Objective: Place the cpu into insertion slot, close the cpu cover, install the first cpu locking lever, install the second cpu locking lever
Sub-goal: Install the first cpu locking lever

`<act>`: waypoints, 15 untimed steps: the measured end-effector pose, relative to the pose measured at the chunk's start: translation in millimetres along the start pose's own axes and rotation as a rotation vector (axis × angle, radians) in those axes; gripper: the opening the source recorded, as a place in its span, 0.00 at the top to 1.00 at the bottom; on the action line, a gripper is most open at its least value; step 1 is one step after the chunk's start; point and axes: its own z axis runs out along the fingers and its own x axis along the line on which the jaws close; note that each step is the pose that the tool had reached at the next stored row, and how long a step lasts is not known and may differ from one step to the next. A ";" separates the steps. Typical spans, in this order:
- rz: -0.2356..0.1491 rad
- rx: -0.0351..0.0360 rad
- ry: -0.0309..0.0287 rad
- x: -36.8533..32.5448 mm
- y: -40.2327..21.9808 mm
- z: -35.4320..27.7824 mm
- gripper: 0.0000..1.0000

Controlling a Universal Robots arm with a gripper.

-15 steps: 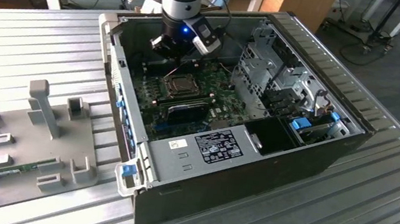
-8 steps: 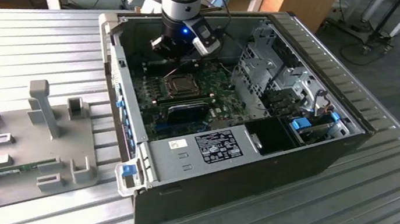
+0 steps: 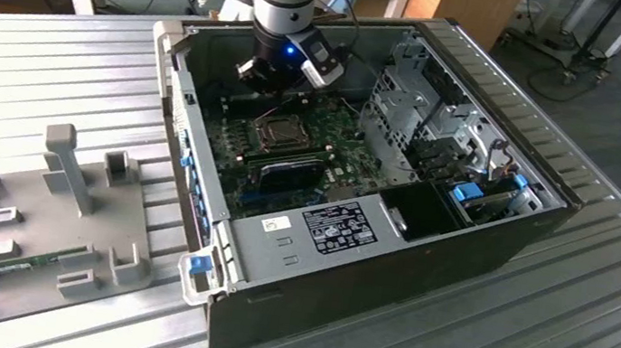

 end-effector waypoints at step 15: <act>0.000 0.0013 -0.0006 0.8 -3.1 15.4 0.90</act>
